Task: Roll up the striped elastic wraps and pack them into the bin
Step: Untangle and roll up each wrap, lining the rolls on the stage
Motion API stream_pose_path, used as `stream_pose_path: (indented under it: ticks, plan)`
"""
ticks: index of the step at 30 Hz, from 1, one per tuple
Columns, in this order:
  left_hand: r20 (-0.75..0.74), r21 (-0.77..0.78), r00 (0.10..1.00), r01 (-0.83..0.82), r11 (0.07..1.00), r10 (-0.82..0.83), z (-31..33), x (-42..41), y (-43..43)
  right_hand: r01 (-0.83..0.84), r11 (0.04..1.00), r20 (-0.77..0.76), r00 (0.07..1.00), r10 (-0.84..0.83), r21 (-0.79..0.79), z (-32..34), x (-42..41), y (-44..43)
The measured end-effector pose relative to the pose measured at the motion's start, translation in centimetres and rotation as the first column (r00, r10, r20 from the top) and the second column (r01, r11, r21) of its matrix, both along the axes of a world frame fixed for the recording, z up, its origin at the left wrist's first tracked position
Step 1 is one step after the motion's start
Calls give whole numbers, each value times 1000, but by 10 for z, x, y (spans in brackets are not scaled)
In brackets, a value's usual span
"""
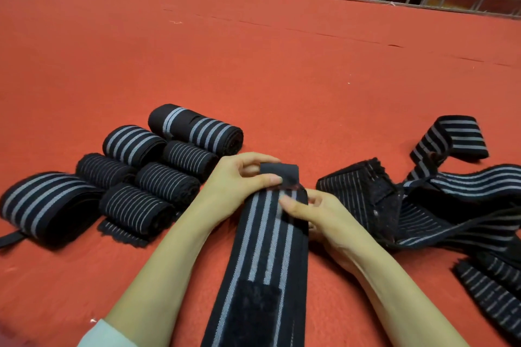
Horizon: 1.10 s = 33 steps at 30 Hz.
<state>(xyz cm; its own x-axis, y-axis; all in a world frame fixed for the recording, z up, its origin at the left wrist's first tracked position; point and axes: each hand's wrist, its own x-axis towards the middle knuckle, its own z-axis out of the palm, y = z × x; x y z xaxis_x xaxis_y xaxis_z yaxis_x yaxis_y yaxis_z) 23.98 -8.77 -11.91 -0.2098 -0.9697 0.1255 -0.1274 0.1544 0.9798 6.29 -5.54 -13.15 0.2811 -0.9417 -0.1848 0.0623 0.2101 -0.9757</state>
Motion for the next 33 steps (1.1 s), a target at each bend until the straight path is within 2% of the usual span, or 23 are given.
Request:
stream_pose_path:
  ticks: [2,7,11,14,19,22,25,27,33]
  plan:
    - [-45,-30,999,10,1000,-11,0,0,0,-31,999,-4,1000,31,-8,1,2,1]
    - [-15,-154,998,59,986,-62,4,-2,2,36,997,26,999,-34,-64,-7,1,0]
    - [-43,-180,998,34,983,-42,3,-2,3,2,997,143,990,8,-73,-3,3,1]
    - [-22,-189,998,57,980,-62,1,-4,4,32,998,154,988,-23,-58,-1,4,0]
    - [78,-116,988,142,983,-133,2,0,2,102,989,179,980,-82,-105,-5,2,-2]
    - [19,-58,988,155,986,-154,3,1,3,101,982,147,986,-77,-162,-6,-1,-4]
    - [-20,106,992,128,986,-127,3,1,3,109,976,97,991,-92,-189,-7,-3,-5]
    - [5,181,985,167,969,-171,1,-1,3,91,976,39,996,-85,-200,-8,-4,-5]
    - [111,73,971,204,976,-211,-6,-7,6,16,986,-59,998,-26,-169,-9,0,-1]
